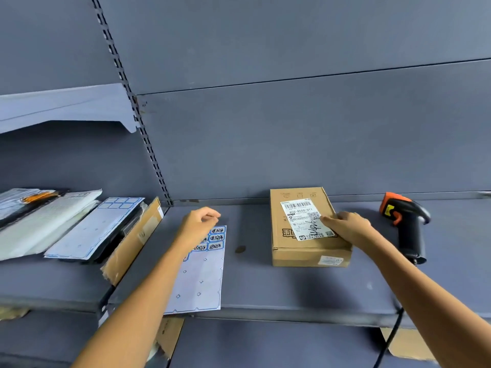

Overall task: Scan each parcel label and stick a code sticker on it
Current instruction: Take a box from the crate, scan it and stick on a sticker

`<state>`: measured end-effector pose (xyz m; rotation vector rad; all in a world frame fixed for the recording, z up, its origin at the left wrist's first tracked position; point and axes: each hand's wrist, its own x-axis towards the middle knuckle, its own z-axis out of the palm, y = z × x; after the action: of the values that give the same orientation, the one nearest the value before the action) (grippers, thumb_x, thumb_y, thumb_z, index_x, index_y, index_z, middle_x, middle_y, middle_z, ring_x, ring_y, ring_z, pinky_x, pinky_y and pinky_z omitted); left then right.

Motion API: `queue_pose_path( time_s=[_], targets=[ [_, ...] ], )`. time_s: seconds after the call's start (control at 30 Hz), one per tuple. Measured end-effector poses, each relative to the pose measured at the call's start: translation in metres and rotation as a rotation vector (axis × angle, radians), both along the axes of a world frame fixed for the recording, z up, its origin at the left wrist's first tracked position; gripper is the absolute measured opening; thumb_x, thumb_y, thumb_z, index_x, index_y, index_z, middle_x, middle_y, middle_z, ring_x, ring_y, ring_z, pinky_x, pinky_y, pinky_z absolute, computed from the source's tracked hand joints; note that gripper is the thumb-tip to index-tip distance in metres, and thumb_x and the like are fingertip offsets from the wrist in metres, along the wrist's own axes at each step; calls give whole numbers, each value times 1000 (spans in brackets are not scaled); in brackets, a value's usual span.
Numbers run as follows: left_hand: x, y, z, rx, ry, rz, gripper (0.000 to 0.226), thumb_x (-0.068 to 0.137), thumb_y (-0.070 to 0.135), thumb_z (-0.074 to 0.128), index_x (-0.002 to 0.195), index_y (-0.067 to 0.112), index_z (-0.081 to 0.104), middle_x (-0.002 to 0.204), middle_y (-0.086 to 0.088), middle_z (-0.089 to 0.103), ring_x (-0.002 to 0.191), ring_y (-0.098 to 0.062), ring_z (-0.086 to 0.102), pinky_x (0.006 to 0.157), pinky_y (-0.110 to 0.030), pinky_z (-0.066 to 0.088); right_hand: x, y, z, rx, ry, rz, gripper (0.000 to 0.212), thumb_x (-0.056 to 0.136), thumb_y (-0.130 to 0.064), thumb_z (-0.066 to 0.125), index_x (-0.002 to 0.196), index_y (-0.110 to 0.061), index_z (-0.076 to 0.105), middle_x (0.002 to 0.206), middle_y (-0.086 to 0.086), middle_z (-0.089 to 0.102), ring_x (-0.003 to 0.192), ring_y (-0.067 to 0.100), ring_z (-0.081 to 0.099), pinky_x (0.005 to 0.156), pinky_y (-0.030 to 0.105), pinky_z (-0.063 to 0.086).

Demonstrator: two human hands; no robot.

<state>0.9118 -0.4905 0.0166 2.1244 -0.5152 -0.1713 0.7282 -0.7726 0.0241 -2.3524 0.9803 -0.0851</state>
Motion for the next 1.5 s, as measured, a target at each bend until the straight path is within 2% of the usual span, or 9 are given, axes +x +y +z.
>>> queue_pose_path(
  time_s=[0.1,0.27,0.37,0.47,0.73,0.93,1.13,1.3,1.5],
  targets=[
    [-1,24,-6,50,-52,-25,22,88,5,59,84,26,66,92,1,69,89,-16,62,82,-27,50,4,8,2,-39,-38,-51,53,89,-50,49,126,-12,49,128,14,51,119,35,44,99,44,35],
    [-9,47,-18,143,-74,-88,18,88,5,61,98,18,65,100,9,61,73,-3,55,53,-6,39,18,60,16,-445,-343,112,43,91,-32,54,130,-15,49,130,9,48,120,33,36,96,41,31],
    [-7,61,-23,159,-71,-122,28,86,-4,59,105,16,65,115,1,60,100,-13,59,80,-17,47,34,106,24,-517,-417,392,29,92,-25,51,118,-16,60,119,4,57,114,28,45,91,37,33],
    [-3,82,-24,205,-78,-99,34,86,-8,55,111,12,63,120,-2,59,111,-14,56,89,-19,44,48,150,17,-412,-405,657,27,92,-19,48,114,-16,63,114,3,60,109,26,50,88,35,41],
    [-3,116,-45,308,-138,-90,45,84,25,68,128,23,58,142,8,46,138,-3,30,112,-26,25,96,201,-27,-379,-195,891,44,98,-23,39,141,-16,40,146,4,41,130,26,41,103,36,32],
    [-9,113,-49,303,-252,-97,46,85,32,68,129,22,59,139,9,51,136,-2,34,113,-28,29,111,206,-48,-456,-119,990,48,102,-32,27,149,-20,28,156,-4,24,144,19,18,117,37,9],
    [-10,110,-48,232,-338,-64,39,81,25,73,116,10,67,126,4,61,119,-5,52,89,4,27,112,205,-55,-469,-121,966,47,102,-39,23,148,-31,26,157,-12,21,145,12,12,118,42,2],
    [-10,108,-46,256,-362,-82,38,79,31,74,110,11,68,118,4,63,110,-9,55,94,-20,42,111,205,-55,-457,-123,955,47,102,-39,23,148,-32,26,156,-12,22,145,11,13,118,43,2],
    [-9,107,-46,272,-415,-106,35,80,32,73,107,10,68,112,2,65,105,-13,55,91,-29,45,109,206,-55,-462,-164,934,45,102,-38,25,146,-32,32,154,-13,28,144,11,18,117,43,3]
  ],
)
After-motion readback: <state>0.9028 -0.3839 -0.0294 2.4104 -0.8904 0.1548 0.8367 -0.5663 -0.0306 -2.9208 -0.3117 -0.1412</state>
